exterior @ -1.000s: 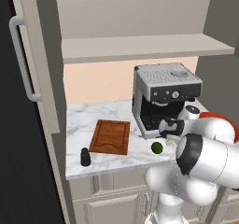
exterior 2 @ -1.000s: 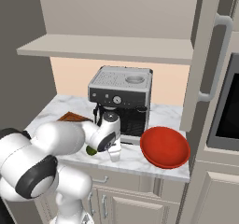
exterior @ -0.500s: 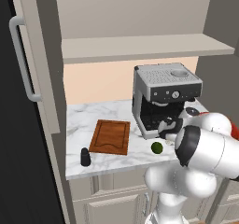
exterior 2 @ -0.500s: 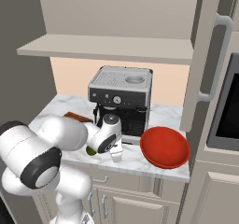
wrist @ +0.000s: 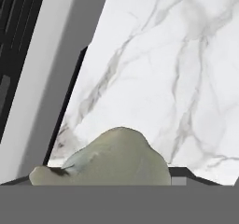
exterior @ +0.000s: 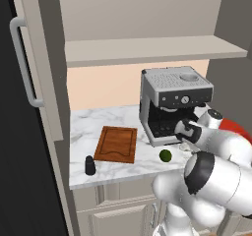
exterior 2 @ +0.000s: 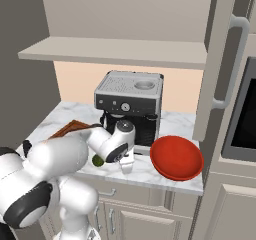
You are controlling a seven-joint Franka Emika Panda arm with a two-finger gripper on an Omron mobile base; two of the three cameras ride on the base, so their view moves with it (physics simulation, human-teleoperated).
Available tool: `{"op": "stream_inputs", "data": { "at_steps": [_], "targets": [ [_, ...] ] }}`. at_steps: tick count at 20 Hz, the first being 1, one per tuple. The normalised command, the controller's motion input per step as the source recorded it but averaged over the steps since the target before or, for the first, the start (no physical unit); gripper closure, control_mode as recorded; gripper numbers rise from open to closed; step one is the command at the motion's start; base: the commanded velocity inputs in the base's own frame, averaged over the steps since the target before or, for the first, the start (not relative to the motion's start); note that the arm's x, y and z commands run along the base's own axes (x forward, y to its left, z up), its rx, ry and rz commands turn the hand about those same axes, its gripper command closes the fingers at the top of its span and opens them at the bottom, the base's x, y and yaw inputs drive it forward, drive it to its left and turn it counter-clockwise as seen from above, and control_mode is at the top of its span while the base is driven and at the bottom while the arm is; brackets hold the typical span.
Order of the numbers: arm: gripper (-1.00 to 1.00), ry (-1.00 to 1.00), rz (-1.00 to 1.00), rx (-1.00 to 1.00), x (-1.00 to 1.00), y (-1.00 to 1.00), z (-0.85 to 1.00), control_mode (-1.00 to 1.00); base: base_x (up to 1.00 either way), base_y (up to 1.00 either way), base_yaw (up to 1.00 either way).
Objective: Open the cabinet. Place the bowl and condiment on the counter. Then place the lime and garlic on the cutting board.
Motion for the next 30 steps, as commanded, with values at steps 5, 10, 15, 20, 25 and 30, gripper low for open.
{"op": "stream_inputs", "data": {
  "at_steps": [5, 10, 15, 20, 25, 30],
  "targets": [
    [1.0, 0.0, 0.0, 0.08, -0.63, 0.02, 0.95, -1.0, 0.0, 0.0, 0.0],
    [1.0, -0.03, 0.08, 0.04, -0.42, 0.38, 0.64, -1.0, 0.0, 0.0, 0.0],
    [1.0, -0.14, 0.12, 0.0, -0.33, 0.45, 0.66, -1.0, 0.0, 0.0, 0.0],
    [1.0, -0.15, 0.12, 0.0, -0.32, 0.32, 0.47, -1.0, 0.0, 0.0, 0.0],
    [1.0, -0.09, 0.12, 0.0, -0.22, 0.37, 0.41, -1.0, 0.0, 0.0, 0.0],
    [1.0, -0.01, 0.12, 0.0, -0.05, 0.46, 0.34, -1.0, 0.0, 0.0, 0.0]
  ]
}}
